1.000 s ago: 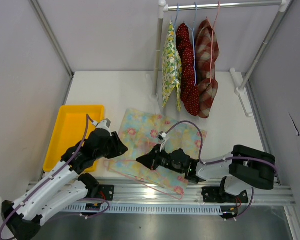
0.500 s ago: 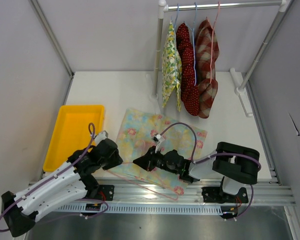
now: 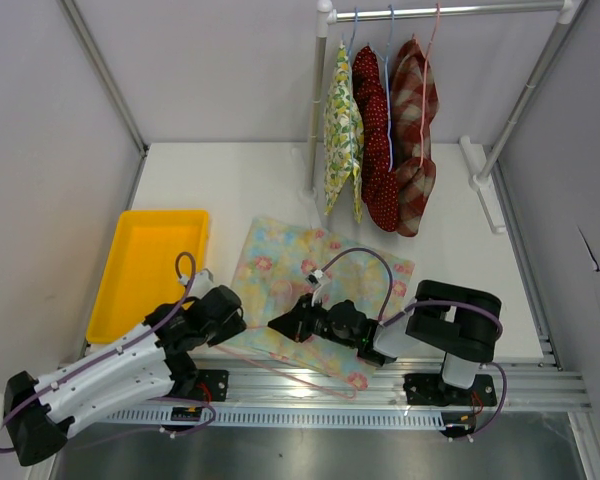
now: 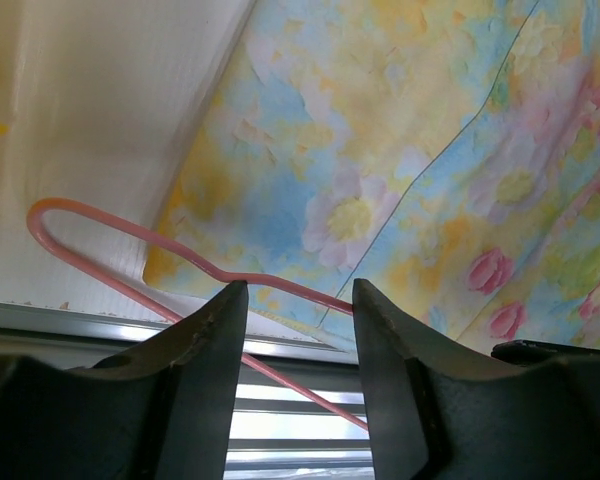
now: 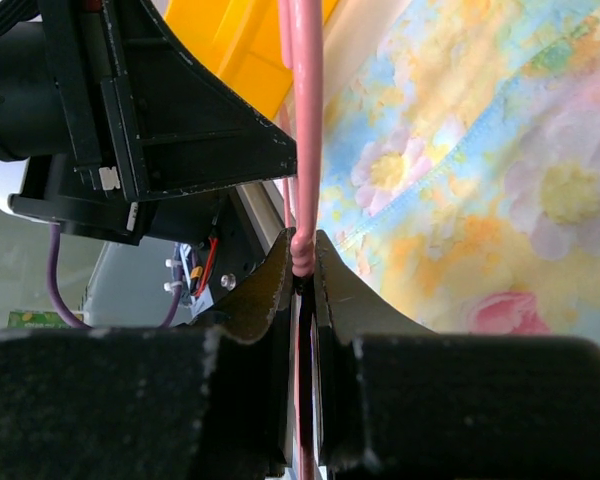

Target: Place the skirt on the hanger

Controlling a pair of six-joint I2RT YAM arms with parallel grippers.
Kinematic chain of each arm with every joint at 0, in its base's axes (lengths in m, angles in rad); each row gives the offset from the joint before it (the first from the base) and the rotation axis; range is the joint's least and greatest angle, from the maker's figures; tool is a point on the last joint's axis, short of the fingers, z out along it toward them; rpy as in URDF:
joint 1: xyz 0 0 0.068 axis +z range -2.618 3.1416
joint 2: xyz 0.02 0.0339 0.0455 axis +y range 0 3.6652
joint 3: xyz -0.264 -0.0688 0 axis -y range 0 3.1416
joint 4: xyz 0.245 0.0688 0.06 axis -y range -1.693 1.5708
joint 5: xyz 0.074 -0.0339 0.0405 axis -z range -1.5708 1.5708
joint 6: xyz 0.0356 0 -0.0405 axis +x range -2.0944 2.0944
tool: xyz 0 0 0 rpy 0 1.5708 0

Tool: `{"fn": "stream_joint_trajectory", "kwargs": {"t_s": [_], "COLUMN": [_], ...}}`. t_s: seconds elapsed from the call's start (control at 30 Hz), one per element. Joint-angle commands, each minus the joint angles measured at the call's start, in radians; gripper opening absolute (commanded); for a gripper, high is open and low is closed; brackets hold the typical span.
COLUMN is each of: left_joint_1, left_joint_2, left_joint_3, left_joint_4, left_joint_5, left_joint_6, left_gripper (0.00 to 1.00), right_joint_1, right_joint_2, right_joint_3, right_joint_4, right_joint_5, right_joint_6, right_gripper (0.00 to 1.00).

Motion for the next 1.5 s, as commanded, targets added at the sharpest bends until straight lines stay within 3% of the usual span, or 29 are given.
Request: {"fn": "stream_joint_trajectory", "kwargs": {"t_s": [0.0,0.63,1.23,1.33,1.47], "left_joint_1": [-0.021,-0.037,-0.038,-0.038,-0.038], "left_joint_2": [0.0,-0.095,0.001,0.055,0.138], "left_joint_3": [-0.02,0.006,-0.069,-0.089,-0.127], "left_joint_4": [-0.007,0.022,0.188,0.235,0.257], "left_joint_5": [0.004,-0.013,0.046,0.053,0.075], "left_joint_6": [-0.016,0.038,0.052,0.053,0.029], "left_gripper": [0.55,0.6,0.57,0.52,0.29], "right_joint_1": [-0.021,-0.005,-0.008,-0.004,-0.002], "right_joint_2": [0.028,0.008,-0.137,-0.128,-0.102], "right_joint_3": [-0.009,-0.085,-0.151,-0.144,-0.144], "right_joint_4": [0.085,0.016,-0.158,-0.177,-0.169], "right_joint_5": [0.057,0.219,0.333,0.333,0.334], "right_joint_6": [-0.02,-0.118,-0.152,-0.152,-0.145], "right_gripper": [0.0,0.0,0.0,0.0,0.0]}}
